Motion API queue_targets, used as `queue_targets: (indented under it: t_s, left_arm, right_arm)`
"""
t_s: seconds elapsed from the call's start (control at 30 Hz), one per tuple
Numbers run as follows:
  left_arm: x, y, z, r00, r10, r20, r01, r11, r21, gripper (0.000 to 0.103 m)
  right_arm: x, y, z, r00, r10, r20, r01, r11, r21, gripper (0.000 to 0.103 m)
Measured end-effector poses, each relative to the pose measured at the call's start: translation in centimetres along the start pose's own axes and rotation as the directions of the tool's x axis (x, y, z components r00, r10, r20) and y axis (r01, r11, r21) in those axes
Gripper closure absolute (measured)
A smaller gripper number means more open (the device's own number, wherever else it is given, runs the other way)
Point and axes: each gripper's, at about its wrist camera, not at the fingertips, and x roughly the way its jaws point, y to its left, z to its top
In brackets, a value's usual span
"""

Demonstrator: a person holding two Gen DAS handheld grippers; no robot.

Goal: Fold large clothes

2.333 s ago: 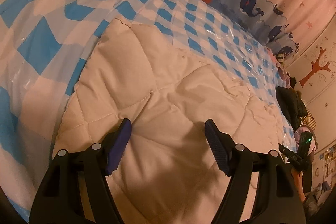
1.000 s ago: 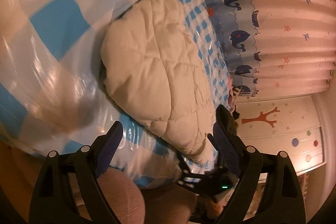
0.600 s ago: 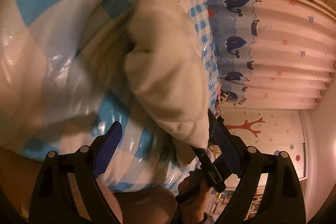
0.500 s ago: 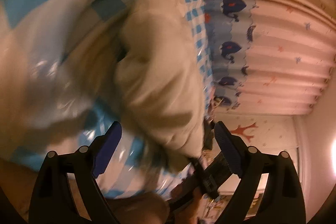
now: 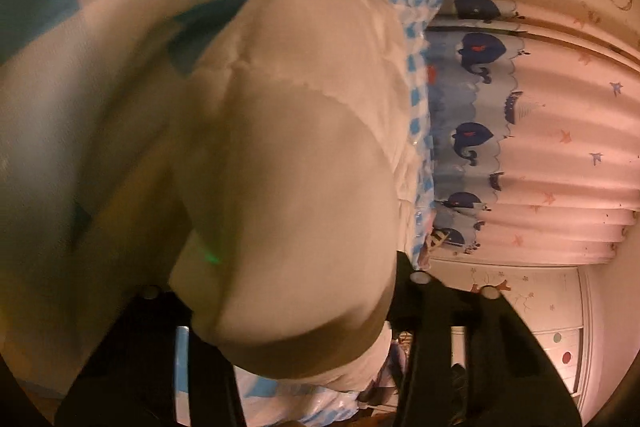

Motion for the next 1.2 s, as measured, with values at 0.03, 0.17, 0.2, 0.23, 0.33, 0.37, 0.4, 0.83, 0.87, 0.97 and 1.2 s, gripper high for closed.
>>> queue_targets:
  t_s: [0.03,0.17,0.2,0.23,0.33,0.37,0.4,0.83,0.87,0.97,1.2]
  left_arm:
    - [-0.1,0.0,-0.2,1.0,0.004,0.009,-0.004,1.0,0.012,0.067]
    - [-1.1,-1.5,-0.9,0.998,0.029,0.049,-0.034,0.994,0.107,0.071]
    - [-1.4,-1.9,-1.0,0.998,0.018,0.055,-0.026,0.991,0.13,0.072]
    - [-1.7,-2.4,-1.2,0.998,0.005,0.059,-0.014,0.987,0.158,0.073]
    - [-3.1,-4.5,-2.2,0.997,-0.006,0.071,-0.014,0.963,0.268,0.075]
    - [-3.8,-5.0,-2.6,0.997,-0.011,0.075,-0.012,0.955,0.297,0.075]
    - [-4.2,-5.3,-2.7,0.997,-0.012,0.077,-0.012,0.95,0.313,0.075]
    - [-4.7,0.3,-0.3,0.999,-0.023,0.034,0.019,0.993,0.118,0.048]
    - [-4.6,0.4,-0.2,0.999,-0.026,0.046,0.021,0.995,0.1,0.045]
    - [-4.1,0.0,-0.4,0.997,-0.02,0.079,0.013,0.996,0.091,0.033]
    - [-3.1,-1.4,-0.3,0.991,0.007,0.13,-0.023,0.992,0.12,0.042]
  right_arm:
    - [-0.3,-0.5,0.5,1.0,-0.025,0.017,0.025,1.0,0.016,0.008]
    - [1.6,-4.5,2.3,0.975,-0.221,-0.03,0.223,0.972,0.075,0.008]
    - [3.3,-5.8,1.7,0.962,-0.249,-0.108,0.258,0.963,0.082,0.008]
    - [4.5,-6.5,1.1,0.956,-0.248,-0.154,0.262,0.962,0.076,0.008]
    - [5.5,-5.1,0.1,0.929,-0.31,-0.2,0.309,0.95,-0.037,0.008]
    - [4.9,-4.8,0.3,0.936,-0.285,-0.204,0.286,0.958,-0.028,0.008]
    - [3.6,-4.9,0.6,0.96,-0.216,-0.18,0.223,0.975,0.019,0.008]
    - [-6.4,-12.6,0.1,0.993,0.049,0.111,-0.089,0.919,0.384,0.008]
    - [-6.2,-11.5,1.5,0.987,0.066,0.148,-0.117,0.923,0.366,0.008]
    - [-3.4,-7.1,5.4,0.993,-0.009,0.118,-0.023,0.963,0.268,0.008]
    - [10.7,-2.2,8.5,0.933,-0.353,-0.078,0.352,0.936,-0.015,0.007]
